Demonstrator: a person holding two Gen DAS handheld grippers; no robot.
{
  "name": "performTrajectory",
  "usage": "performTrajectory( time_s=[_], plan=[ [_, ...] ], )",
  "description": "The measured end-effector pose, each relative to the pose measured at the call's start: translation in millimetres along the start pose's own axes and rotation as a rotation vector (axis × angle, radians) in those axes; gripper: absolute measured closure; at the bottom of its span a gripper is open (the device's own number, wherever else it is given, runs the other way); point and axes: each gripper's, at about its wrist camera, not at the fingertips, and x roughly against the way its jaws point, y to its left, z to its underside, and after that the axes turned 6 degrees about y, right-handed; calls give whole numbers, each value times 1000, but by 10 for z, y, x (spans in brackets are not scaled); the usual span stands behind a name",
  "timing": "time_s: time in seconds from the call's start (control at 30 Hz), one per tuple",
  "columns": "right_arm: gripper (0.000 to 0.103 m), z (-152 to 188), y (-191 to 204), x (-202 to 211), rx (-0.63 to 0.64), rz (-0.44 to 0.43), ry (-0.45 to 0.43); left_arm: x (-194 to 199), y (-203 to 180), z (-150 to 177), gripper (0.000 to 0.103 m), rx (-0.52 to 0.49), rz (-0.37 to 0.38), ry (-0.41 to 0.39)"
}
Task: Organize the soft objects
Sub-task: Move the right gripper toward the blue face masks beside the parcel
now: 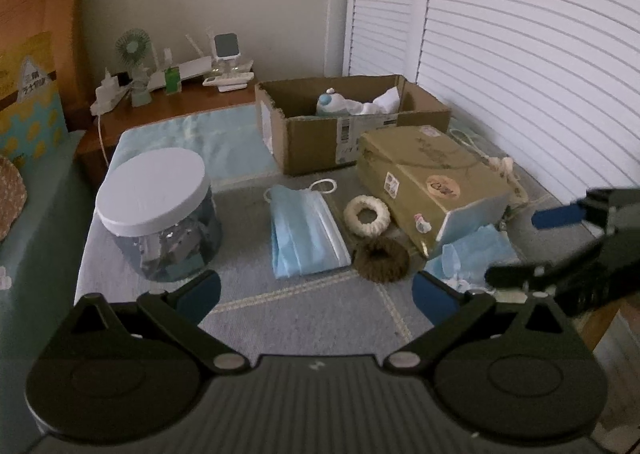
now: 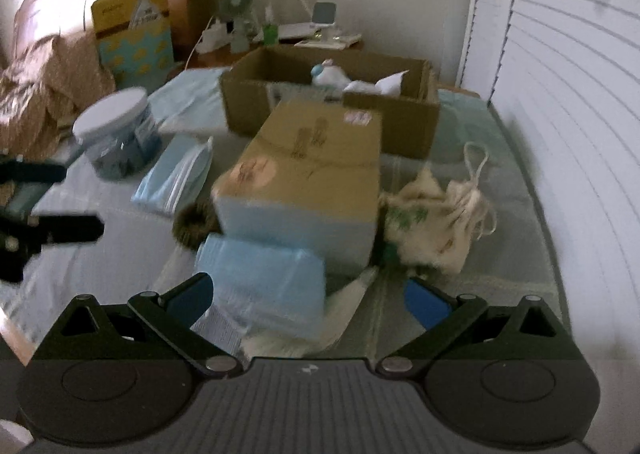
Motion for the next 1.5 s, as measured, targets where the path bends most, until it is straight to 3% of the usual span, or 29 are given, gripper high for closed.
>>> performTrajectory(
  time_s=[0.4, 0.67, 0.77, 1.0, 1.2, 1.5],
  plan=[
    [0, -16, 238, -116, 75, -99, 6, -3, 56, 27, 2, 11, -3, 5],
    [0, 2, 341, -283, 145, -110, 51, -119, -32, 1, 3, -47, 49, 22],
    [0, 28, 398, -304, 212, -92, 51, -189, -101, -15, 6, -85, 74, 29],
    [0, 65, 352, -307, 208, -104, 28, -332, -238, -113, 29, -160, 131, 36],
    [0, 84, 353, -298, 209, -104, 15, -473, -320, -250, 30, -231, 189, 18],
    [0, 113, 345, -279, 214, -110, 6, -768, -245, -358, 38, -339, 262, 81]
  ],
)
